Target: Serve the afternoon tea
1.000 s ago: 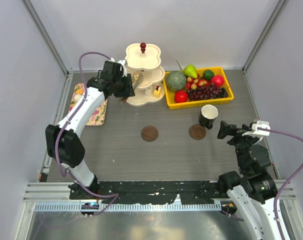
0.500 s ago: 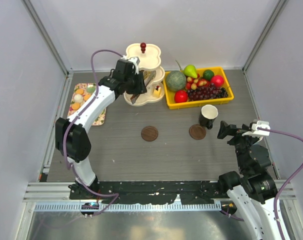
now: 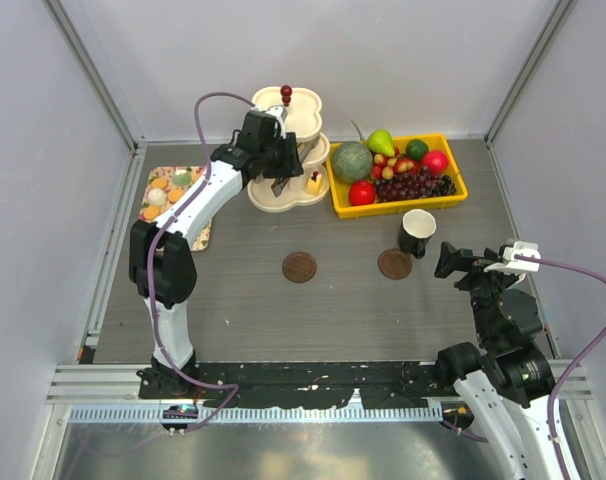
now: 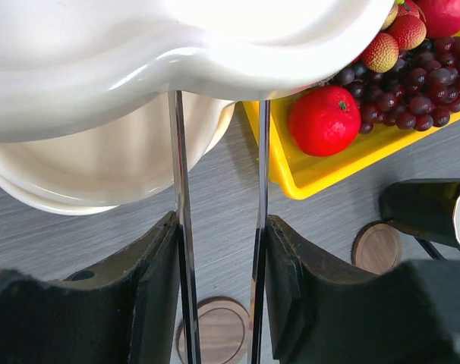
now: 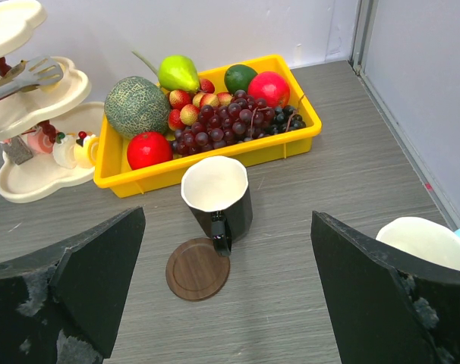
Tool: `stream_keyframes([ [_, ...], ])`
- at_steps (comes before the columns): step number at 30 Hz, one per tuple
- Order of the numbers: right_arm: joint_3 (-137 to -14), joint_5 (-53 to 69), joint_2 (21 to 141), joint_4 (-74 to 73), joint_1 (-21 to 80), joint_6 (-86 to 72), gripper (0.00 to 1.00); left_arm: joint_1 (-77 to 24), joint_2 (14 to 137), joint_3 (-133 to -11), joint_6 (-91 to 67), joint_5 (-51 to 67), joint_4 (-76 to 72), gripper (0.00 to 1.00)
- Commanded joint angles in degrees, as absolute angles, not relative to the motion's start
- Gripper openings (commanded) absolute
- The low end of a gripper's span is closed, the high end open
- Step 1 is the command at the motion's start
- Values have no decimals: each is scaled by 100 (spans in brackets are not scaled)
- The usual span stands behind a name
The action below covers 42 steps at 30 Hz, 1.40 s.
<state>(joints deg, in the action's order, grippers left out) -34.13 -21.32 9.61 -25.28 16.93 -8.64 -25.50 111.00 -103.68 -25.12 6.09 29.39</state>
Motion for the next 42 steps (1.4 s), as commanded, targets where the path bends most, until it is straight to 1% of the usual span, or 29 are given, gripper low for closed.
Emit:
stream_keyframes([
  [1, -3428, -2197, 940, -2312, 1714, -765, 97, -2584, 11048, -10547, -2531, 677, 2672, 49],
  [8, -3428, -2188, 940, -2312, 1714, -765, 98, -2593, 10943, -10433, -2514, 650, 2707, 54],
  [11, -3428, -2197, 940, -2303, 1723, -765, 98, -2593, 10890, -10371, -2496, 642, 2716, 58],
  [15, -3428, -2171, 932, -2311, 1714, -765, 98, -2593, 10776, -10292, -2478, 607, 2742, 58],
  [18, -3428, -2180, 923, -2312, 1714, -765, 98, -2593, 10618, -10126, -2487, 606, 2733, 57],
  [21, -3428, -2188, 923, -2312, 1705, -773, 98, -2593, 10407, -9915, -2487, 615, 2725, 52],
  [29, -3428, -2180, 932, -2312, 1714, -765, 98, -2601, 9695, -9238, -2479, 642, 2619, 50],
  [32, -3437, -2171, 923, -2312, 1714, -773, 98, -2593, 9414, -9036, -2444, 615, 2724, 49],
  [35, -3437, -2180, 923, -2312, 1714, -773, 98, -2593, 9133, -8799, -2365, 572, 2909, 46],
  [42, -3437, -2136, 932, -2312, 1714, -782, 98, -2505, 8290, -8104, -2188, 343, 3295, 43],
])
